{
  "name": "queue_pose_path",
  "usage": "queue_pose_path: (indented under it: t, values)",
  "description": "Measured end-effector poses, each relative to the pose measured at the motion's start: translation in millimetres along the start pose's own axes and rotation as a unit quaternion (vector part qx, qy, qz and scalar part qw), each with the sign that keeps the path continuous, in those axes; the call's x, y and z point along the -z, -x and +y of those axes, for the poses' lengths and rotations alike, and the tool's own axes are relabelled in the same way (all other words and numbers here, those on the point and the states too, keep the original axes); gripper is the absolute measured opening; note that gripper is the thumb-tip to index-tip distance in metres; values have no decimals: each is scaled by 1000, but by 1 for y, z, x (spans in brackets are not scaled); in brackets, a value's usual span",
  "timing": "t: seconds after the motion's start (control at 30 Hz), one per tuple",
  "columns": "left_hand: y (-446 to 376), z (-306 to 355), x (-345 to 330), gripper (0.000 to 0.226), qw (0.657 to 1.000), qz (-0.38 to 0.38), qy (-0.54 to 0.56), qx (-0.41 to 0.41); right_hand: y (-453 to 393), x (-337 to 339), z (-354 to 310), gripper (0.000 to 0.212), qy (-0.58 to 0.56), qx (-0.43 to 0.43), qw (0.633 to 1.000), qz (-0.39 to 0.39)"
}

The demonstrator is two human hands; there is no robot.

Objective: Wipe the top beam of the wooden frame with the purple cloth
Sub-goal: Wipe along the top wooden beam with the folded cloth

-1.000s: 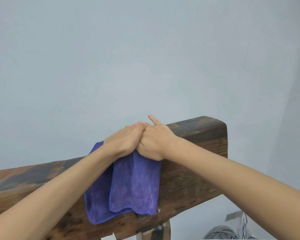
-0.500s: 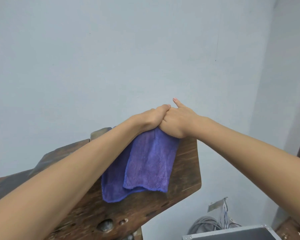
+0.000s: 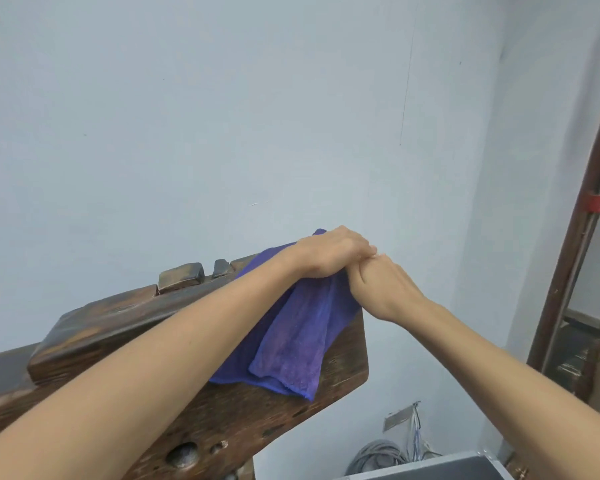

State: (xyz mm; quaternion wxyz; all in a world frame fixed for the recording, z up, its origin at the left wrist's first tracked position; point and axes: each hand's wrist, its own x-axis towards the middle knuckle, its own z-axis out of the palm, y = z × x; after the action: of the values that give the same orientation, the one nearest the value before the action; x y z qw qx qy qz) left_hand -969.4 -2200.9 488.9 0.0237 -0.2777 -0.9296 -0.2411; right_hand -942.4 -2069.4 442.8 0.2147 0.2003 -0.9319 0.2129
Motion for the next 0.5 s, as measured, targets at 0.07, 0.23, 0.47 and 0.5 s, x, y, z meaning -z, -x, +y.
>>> queue_pose_path:
  t: [0.07, 0.23, 0.47, 0.5]
  values:
    - [8, 1, -4, 48, 997, 19, -77, 5, 6, -2, 1, 39, 3, -16, 1000, 12]
    - [38, -7, -13, 46, 982, 102, -157, 7, 20, -7, -10, 46, -2, -55, 995, 81]
    - [93, -33, -3, 60, 965, 122, -228, 40, 35, -10, -47, 65, -171, -100, 977, 84]
    - [103, -34, -1, 60, 966, 130, -221, 45, 38, -10, -51, 67, -209, -124, 967, 77]
